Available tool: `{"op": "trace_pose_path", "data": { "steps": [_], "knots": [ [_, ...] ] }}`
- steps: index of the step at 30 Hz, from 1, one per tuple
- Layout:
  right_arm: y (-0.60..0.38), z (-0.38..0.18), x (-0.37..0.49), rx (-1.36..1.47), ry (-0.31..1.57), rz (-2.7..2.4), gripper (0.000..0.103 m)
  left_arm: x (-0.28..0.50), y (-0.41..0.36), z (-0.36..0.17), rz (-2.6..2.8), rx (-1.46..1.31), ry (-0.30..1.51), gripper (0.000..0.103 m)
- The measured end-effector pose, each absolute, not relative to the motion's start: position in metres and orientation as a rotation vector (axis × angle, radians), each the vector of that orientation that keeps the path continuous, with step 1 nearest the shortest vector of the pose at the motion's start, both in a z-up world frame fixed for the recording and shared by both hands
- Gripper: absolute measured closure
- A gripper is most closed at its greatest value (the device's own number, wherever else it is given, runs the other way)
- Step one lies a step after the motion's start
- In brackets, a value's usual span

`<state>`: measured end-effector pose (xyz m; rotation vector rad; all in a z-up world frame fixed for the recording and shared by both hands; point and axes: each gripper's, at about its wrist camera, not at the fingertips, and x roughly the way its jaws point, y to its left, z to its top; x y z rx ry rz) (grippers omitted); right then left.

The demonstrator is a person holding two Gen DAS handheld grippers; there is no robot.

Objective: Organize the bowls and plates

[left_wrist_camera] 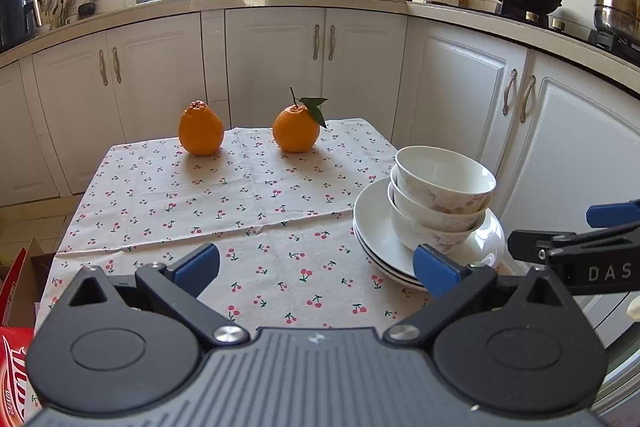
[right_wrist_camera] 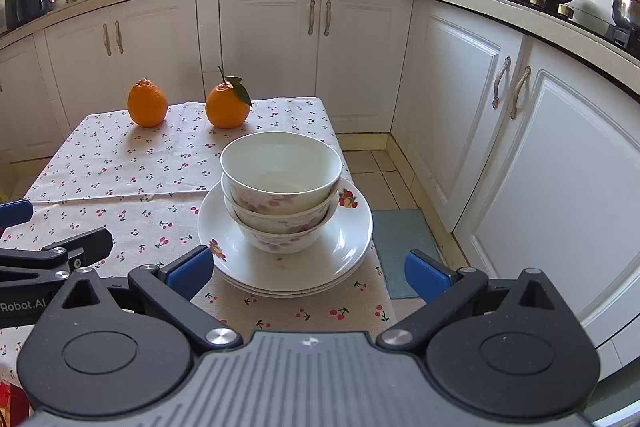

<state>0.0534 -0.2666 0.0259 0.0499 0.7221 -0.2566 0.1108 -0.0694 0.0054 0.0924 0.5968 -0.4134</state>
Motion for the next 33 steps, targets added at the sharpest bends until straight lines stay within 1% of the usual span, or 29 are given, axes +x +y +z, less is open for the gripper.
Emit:
{"op": "trace_pose_path", "data": {
  "steps": [33],
  "knots": [
    [-0.2627,0.0268,0.0505,0.049,0.703,-0.265,0.000,0.1115,-0.0729,0.0028,-0.372,0.076,0.633,0.001]
  ]
}}
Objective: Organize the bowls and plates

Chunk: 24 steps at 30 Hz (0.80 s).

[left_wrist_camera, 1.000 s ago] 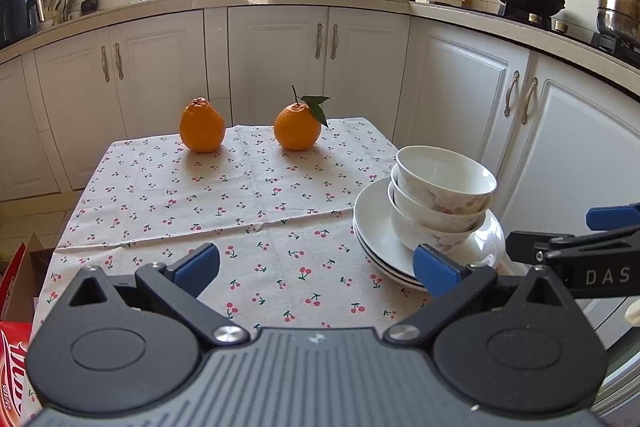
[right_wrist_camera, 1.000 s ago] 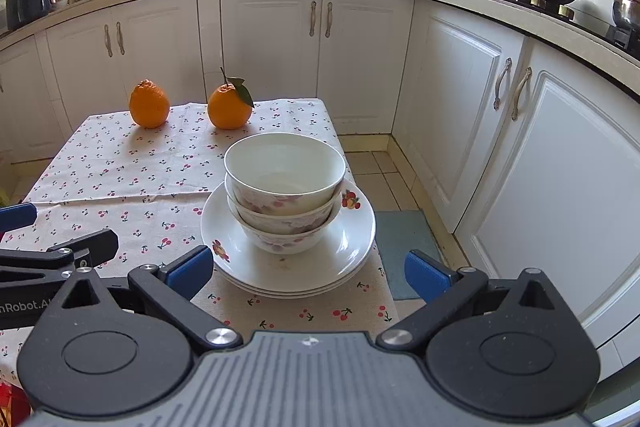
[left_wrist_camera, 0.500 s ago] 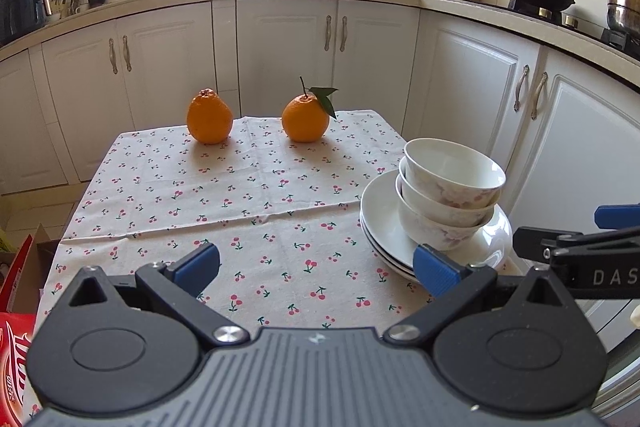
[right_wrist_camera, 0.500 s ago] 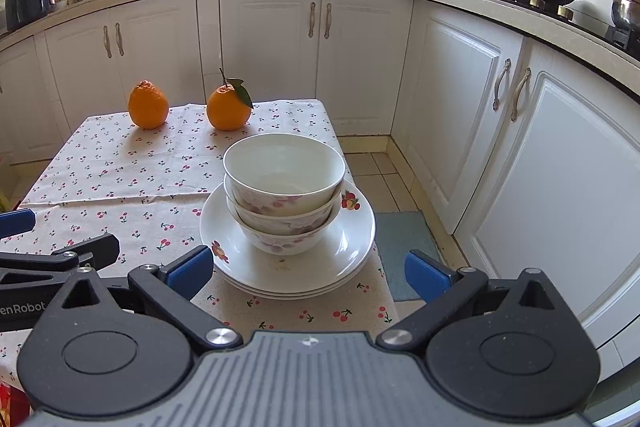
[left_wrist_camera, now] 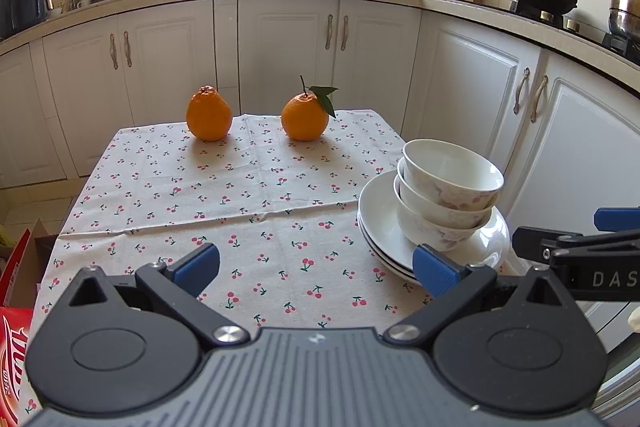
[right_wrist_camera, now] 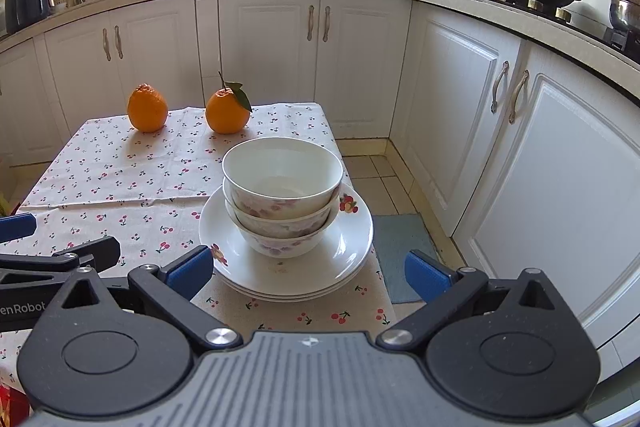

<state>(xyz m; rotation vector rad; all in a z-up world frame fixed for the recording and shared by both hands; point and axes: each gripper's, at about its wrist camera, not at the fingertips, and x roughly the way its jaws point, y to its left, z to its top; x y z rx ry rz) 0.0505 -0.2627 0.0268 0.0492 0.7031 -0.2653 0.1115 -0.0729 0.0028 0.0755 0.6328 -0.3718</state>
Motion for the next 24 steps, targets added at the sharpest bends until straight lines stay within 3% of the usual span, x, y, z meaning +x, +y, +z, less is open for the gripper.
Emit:
{"op": "trace_pose_path", "data": {
  "steps": [24],
  "knots": [
    [-0.2624,0.0256,0.0523,0.043,0.706,-0.266,0.000,0.1140,-0.0731,0.0006,-0.369,0.074,0.643,0.001]
  ]
}}
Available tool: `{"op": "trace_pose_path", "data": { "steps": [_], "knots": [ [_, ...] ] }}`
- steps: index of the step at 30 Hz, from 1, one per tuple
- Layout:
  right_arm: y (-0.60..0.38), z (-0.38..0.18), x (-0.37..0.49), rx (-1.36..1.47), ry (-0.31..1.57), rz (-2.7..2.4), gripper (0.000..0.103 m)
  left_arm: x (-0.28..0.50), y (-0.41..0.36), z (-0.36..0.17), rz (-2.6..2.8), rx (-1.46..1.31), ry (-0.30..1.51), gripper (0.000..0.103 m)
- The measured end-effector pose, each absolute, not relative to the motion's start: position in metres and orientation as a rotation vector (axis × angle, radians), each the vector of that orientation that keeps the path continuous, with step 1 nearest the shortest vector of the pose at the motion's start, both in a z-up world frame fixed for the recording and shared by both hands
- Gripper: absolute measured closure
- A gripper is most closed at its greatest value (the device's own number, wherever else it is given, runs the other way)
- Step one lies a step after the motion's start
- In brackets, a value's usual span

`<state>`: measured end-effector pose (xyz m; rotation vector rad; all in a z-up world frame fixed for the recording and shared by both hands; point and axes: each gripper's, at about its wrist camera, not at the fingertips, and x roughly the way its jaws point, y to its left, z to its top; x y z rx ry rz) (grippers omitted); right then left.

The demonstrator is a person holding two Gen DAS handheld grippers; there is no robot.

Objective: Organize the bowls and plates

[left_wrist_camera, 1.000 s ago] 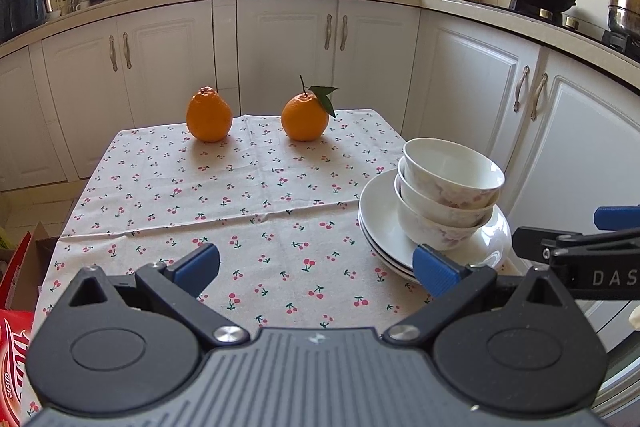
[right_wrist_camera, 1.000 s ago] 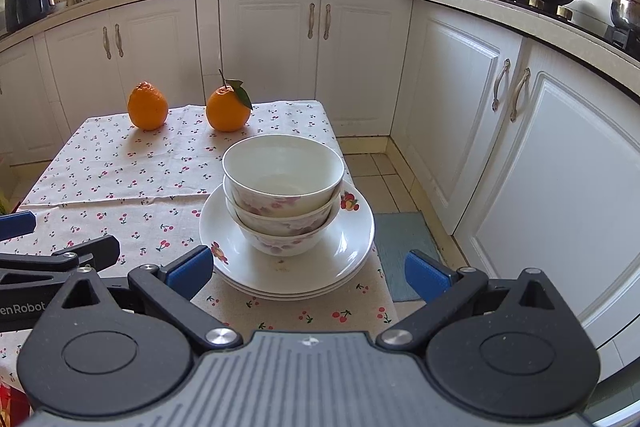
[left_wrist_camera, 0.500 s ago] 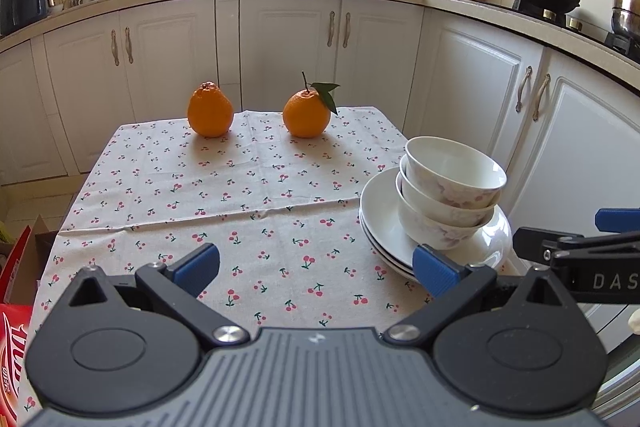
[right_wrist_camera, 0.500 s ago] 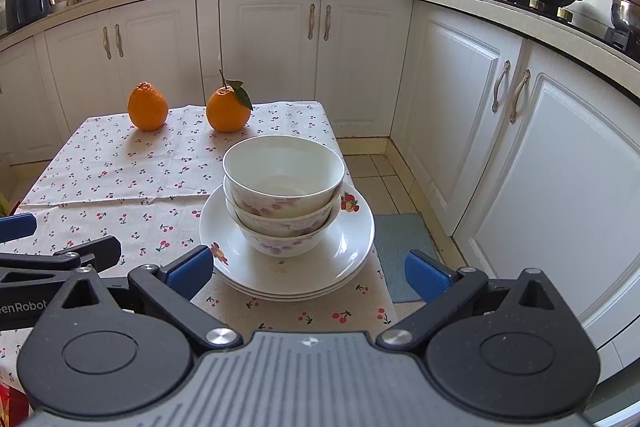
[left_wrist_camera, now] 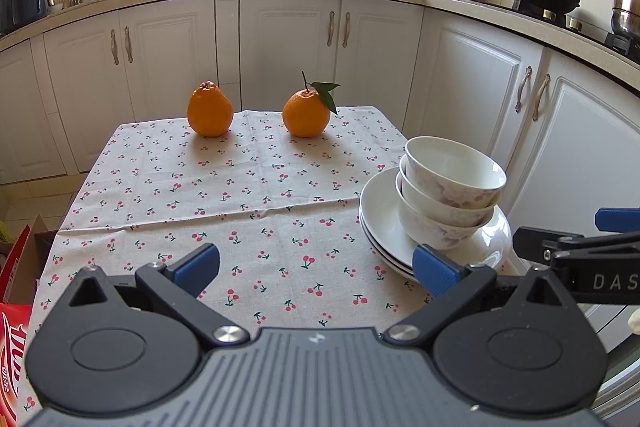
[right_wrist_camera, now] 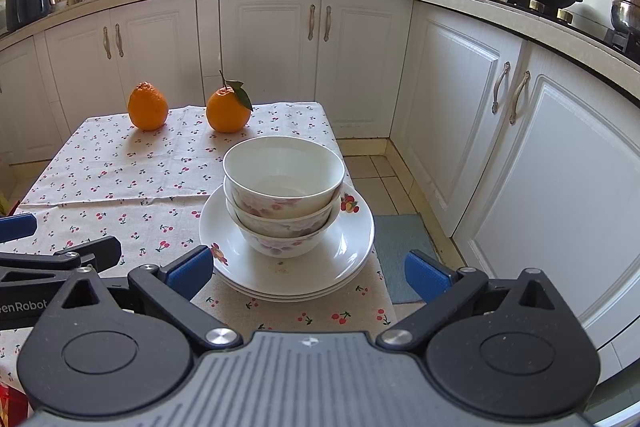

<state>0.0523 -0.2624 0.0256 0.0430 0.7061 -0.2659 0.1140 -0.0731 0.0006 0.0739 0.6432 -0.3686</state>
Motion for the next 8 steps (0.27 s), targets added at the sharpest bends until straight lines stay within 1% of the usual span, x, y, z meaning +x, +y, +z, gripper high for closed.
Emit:
{"op": "trace_pose_path", "data": {
  "steps": [8],
  "knots": [
    [-0.2610,0.0259,0.0522,0.040,0.708,-0.262,0.000,0.1142,-0.0733,0.0002,-0.369,0.073,0.647,0.001]
  ]
}}
